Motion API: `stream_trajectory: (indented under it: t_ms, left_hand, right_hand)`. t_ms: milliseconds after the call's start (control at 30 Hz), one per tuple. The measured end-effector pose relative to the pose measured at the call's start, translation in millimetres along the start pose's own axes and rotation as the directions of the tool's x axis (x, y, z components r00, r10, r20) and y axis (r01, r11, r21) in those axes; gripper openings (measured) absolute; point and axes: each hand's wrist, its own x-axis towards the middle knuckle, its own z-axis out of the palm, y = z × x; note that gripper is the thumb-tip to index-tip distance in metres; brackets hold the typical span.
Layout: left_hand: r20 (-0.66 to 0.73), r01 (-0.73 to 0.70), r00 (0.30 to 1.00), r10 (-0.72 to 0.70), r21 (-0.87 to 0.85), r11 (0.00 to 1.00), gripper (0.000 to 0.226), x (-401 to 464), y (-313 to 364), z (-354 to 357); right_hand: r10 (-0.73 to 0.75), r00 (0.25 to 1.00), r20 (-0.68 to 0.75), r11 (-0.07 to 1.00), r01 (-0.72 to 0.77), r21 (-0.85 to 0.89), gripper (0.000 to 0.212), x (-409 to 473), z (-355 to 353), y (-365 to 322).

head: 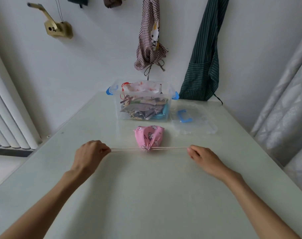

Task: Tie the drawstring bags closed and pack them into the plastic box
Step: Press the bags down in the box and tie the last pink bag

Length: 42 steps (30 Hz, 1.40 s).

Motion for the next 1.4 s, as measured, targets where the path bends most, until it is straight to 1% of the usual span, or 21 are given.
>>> stream_trajectory:
  t_ms: [100, 200, 267, 333, 367, 400, 467, 533, 667, 733, 800, 867, 900, 933, 1000, 1067, 1133, 1233, 1300, 1367, 1400]
  left_hand:
    - [-0.026, -0.011, 1.000, 0.012, 0.042, 0.999, 0.015, 0, -10, -4]
    - [0.027, 0.028, 0.999, -0.030, 0.071, 0.997, 0.017, 4, -9, -1]
    - [0.114, 0.081, 0.990, -0.088, 0.064, 0.995, 0.020, 7, -11, -3]
    - [0.291, 0.094, 0.950, -0.116, 0.089, 0.992, 0.033, 10, -11, -16]
    - [0.363, 0.102, 0.923, -0.131, 0.100, 0.990, 0.042, 11, -9, -25]
    - [0.377, 0.118, 0.915, -0.146, 0.095, 0.988, 0.046, 11, -4, -34]
    - [0.290, 0.152, 0.945, -0.150, 0.014, 0.988, 0.030, 2, 16, -43]
    - [0.242, 0.115, 0.965, -0.100, -0.050, 0.992, 0.018, -16, 49, -34]
    - [0.297, 0.028, 0.955, -0.022, -0.016, 0.999, 0.033, -42, 106, 8]
    - [0.279, 0.047, 0.958, -0.065, 0.069, 0.997, 0.032, -40, 114, 22]
    - [0.271, 0.111, 0.954, -0.130, 0.085, 0.990, 0.029, -34, 115, 29]
    - [0.276, 0.198, 0.943, -0.186, -0.018, 0.980, 0.034, -28, 115, 33]
    - [0.267, 0.258, 0.938, -0.219, -0.121, 0.959, 0.037, -23, 113, 35]
    - [0.247, 0.325, 0.933, -0.262, -0.266, 0.907, 0.038, -19, 110, 37]
    - [0.179, 0.390, 0.917, -0.356, -0.586, 0.710, 0.033, -7, 106, 38]
    - [0.131, 0.352, 0.905, -0.404, -0.765, 0.540, 0.028, 2, 103, 36]
    - [0.122, 0.280, 0.912, -0.393, -0.884, 0.375, 0.026, 14, 105, 32]
    - [0.145, 0.190, 0.939, -0.312, -0.974, 0.120, 0.022, 42, 108, 22]
    - [0.207, 0.208, 0.952, -0.224, -0.978, -0.017, 0.021, 61, 108, 19]
    - [0.271, 0.259, 0.954, -0.132, -0.961, -0.100, 0.022, 79, 105, 20]
    - [0.289, 0.279, 0.952, -0.104, -0.955, -0.097, 0.023, 86, 101, 23]
  right_hand:
    - [0.036, 0.999, 0.038, 0.997, -0.033, -0.074, 0.035, -5, -11, 6]
    - [0.047, 0.999, 0.017, 0.990, -0.044, -0.134, 0.031, -3, -12, 0]
    - [0.075, 0.995, 0.066, 0.990, -0.066, -0.122, 0.026, -2, -14, -1]
    - [0.116, 0.980, 0.161, 0.991, -0.104, -0.080, 0.011, -3, -22, -3]
    - [0.122, 0.972, 0.202, 0.991, -0.109, -0.075, 0.019, -6, -28, -7]
    - [0.120, 0.971, 0.205, 0.990, -0.103, -0.093, 0.033, -7, -32, -11]
    - [0.071, 0.996, 0.046, 0.983, -0.062, -0.173, 0.044, -8, -32, -27]
    - [-0.014, 0.995, -0.094, 0.984, -0.003, -0.177, 0.037, -9, -21, -55]
    - [-0.069, 0.997, -0.038, 0.983, 0.062, -0.172, 0.031, 1, 20, -95]
    - [-0.048, 0.998, -0.040, 0.985, 0.041, -0.166, 0.029, 7, 34, -101]
    - [-0.026, 0.997, -0.066, 0.992, 0.017, -0.127, 0.019, 12, 40, -101]
    - [-0.010, 0.997, -0.082, 0.997, 0.003, -0.081, 0.016, 12, 40, -98]
    - [-0.017, 0.996, -0.092, 0.998, 0.012, -0.055, 0.015, 13, 40, -97]
    - [-0.029, 0.994, -0.101, 0.999, 0.026, -0.034, 0.015, 13, 38, -97]
    - [-0.053, 0.993, -0.102, 0.998, 0.054, 0.012, 0.014, 15, 35, -97]
    - [-0.084, 0.995, -0.057, 0.994, 0.088, 0.071, 0.011, 19, 30, -98]
    - [-0.113, 0.994, -0.012, 0.981, 0.113, 0.155, 0.009, 29, 22, -98]
    - [-0.126, 0.992, -0.032, 0.951, 0.130, 0.280, 0.008, 53, 3, -97]
    - [-0.128, 0.992, -0.008, 0.943, 0.124, 0.310, 0.007, 68, -8, -96]
    - [-0.119, 0.992, 0.032, 0.948, 0.104, 0.301, 0.007, 82, -13, -96]
    - [-0.115, 0.992, 0.054, 0.952, 0.094, 0.292, 0.007, 87, -13, -95]
